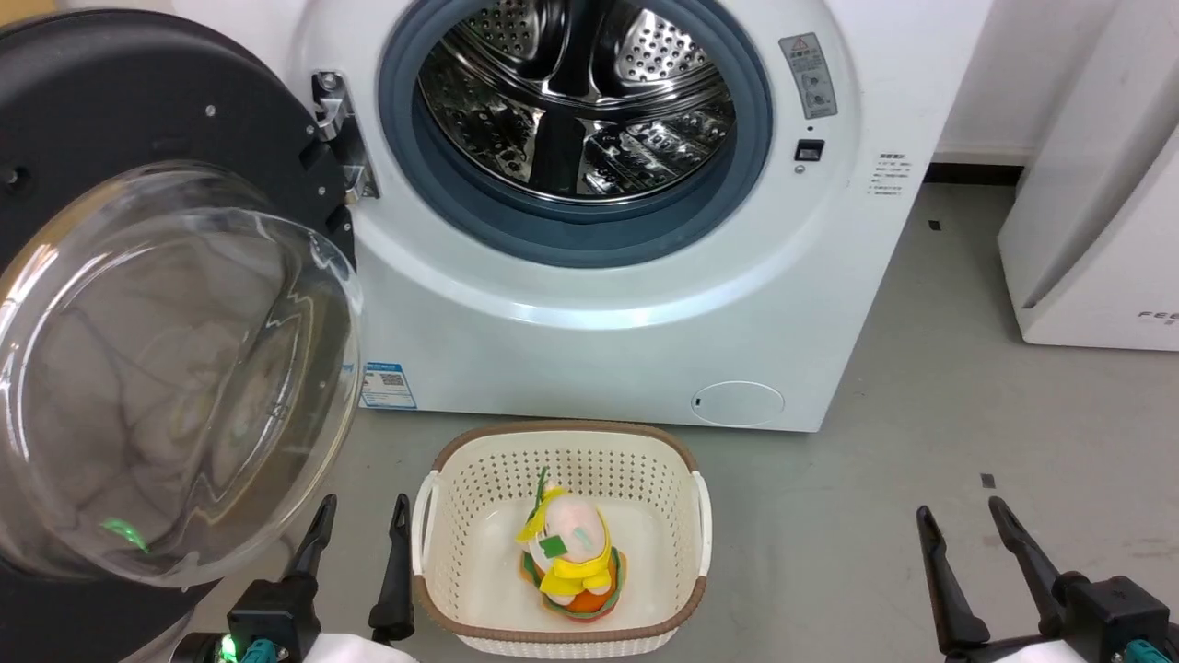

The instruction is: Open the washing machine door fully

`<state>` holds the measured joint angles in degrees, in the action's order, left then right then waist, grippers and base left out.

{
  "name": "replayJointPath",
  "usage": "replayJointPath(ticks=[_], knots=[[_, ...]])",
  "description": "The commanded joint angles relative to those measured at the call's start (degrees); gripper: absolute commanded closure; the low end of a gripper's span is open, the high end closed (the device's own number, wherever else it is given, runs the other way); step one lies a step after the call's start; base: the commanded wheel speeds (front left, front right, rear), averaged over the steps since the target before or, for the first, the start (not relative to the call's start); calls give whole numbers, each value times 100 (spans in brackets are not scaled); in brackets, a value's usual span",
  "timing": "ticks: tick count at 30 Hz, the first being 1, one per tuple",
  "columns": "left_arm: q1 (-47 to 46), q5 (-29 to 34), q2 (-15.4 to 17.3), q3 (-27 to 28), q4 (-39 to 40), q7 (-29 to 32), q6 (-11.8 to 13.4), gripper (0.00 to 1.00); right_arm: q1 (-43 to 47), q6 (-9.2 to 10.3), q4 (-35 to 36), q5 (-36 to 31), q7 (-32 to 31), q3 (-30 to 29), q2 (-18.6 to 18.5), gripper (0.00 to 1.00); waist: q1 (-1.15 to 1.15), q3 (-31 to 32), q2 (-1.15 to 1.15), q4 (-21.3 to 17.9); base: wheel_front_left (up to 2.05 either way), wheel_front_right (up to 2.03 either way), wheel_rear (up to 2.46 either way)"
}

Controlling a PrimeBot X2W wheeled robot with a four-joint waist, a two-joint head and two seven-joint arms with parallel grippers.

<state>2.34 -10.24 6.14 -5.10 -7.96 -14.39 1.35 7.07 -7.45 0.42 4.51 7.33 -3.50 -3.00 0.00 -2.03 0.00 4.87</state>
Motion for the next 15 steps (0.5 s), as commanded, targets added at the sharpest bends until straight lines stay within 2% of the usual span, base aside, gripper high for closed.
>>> replayJointPath(ticks=[1,2,3,15], knots=[[-51,-1,32,-3,-26,18,2,0,79,-3,32,-3,-8,2,13,0,0,-5,0,-24,0,0,0],[-46,-10,39,-3,-37,31,4,0,80,-3,28,11,-6,-1,13,0,0,-7,0,-30,0,0,0],[0,-8,12,-1,-24,46,0,100,1,0,3,20,0,-1,0,100,0,-8,0,-32,0,0,0],[-15,68,-18,40,35,155,-10,100,-59,0,-3,-17,-56,29,0,100,0,7,0,-69,0,0,0]])
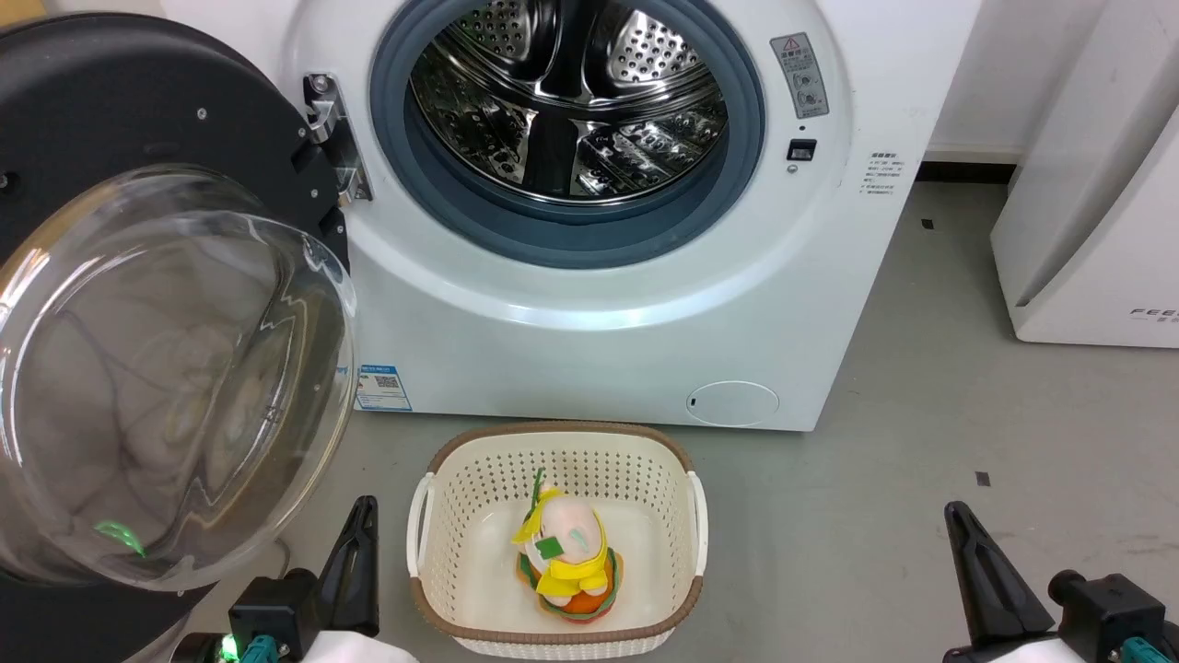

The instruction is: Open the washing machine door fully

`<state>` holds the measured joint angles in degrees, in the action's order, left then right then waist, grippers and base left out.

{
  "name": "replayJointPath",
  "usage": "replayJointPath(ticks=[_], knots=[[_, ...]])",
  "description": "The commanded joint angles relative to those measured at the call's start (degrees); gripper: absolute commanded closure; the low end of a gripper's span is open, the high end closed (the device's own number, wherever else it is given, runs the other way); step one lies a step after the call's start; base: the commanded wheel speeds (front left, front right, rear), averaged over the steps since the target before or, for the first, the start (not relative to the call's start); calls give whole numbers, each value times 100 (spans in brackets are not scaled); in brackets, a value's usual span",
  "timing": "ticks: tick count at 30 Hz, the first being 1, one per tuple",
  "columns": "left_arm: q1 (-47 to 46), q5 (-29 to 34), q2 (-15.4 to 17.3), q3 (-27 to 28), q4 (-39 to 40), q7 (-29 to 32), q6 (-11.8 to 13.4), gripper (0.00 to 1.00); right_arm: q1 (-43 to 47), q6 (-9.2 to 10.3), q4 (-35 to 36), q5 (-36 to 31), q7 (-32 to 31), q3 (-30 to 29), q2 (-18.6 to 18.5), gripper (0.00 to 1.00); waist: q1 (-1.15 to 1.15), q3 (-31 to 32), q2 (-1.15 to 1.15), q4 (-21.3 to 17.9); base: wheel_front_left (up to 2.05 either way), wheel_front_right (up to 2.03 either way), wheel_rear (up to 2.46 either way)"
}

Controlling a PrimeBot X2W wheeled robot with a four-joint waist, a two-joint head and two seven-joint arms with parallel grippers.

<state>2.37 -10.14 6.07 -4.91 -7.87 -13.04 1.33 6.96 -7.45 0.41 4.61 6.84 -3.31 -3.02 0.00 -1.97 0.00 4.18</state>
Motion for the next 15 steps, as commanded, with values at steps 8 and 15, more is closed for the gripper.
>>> replayJointPath(ticks=[8,15], knots=[[-33,123,-33,52,79,108,-18,100,-93,0,-5,-57,-53,32,2,100,0,14,0,-29,0,0,0],[-46,181,-52,81,125,186,-25,100,-132,-1,-7,-83,-94,51,3,100,0,26,0,-54,0,0,0]])
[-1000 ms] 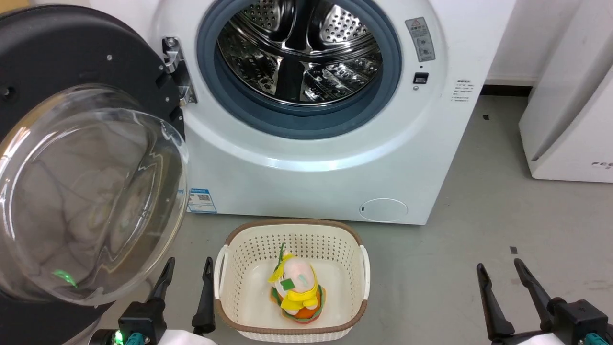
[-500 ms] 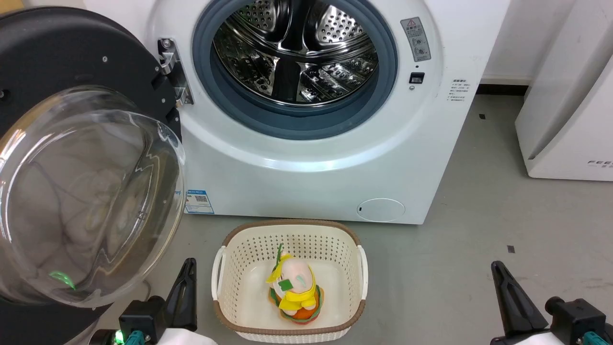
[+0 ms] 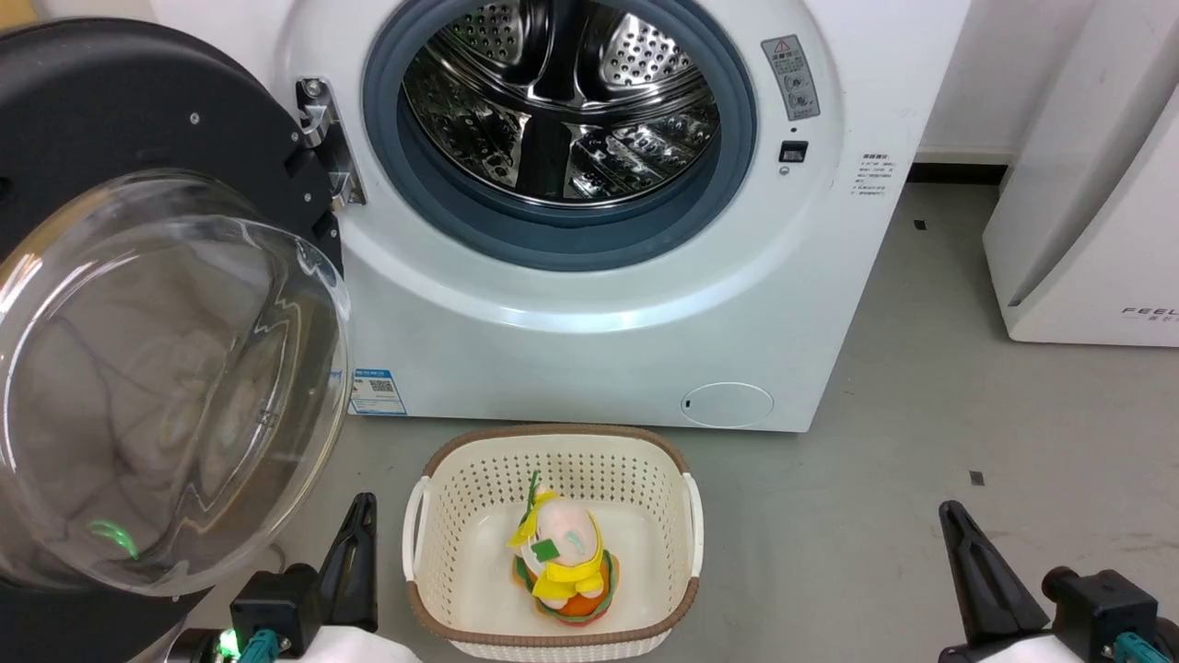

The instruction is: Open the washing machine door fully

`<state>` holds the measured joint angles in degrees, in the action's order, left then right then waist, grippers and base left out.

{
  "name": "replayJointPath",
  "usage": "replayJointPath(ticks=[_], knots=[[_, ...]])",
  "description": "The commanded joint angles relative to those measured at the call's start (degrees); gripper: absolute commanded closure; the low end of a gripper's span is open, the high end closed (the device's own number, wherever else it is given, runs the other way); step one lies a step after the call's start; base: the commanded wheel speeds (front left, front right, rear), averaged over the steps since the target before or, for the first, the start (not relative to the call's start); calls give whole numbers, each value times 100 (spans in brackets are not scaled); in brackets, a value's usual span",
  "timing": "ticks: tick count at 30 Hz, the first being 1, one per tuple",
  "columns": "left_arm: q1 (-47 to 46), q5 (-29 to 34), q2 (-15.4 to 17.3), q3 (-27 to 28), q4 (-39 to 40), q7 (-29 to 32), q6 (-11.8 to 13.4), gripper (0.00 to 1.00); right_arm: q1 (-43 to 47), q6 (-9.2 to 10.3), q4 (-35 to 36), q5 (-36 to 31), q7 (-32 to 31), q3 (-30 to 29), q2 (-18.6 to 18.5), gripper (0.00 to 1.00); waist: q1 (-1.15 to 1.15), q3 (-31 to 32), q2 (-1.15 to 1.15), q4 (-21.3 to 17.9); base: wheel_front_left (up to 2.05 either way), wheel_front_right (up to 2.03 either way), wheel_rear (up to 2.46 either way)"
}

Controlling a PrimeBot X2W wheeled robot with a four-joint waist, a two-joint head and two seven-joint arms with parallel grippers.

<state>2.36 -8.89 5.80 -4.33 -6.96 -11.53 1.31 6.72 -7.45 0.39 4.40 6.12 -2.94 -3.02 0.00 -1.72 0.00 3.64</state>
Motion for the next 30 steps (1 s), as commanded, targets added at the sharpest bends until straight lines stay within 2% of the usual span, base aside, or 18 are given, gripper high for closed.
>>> replayJointPath(ticks=[1,30], knots=[[-48,65,-27,28,40,46,-24,100,-113,-1,-5,-66,-28,17,3,100,0,2,0,-4,0,0,0],[-106,321,-109,154,244,390,-57,100,-287,-2,-16,-182,-210,103,6,100,0,55,0,-116,0,0,0]])
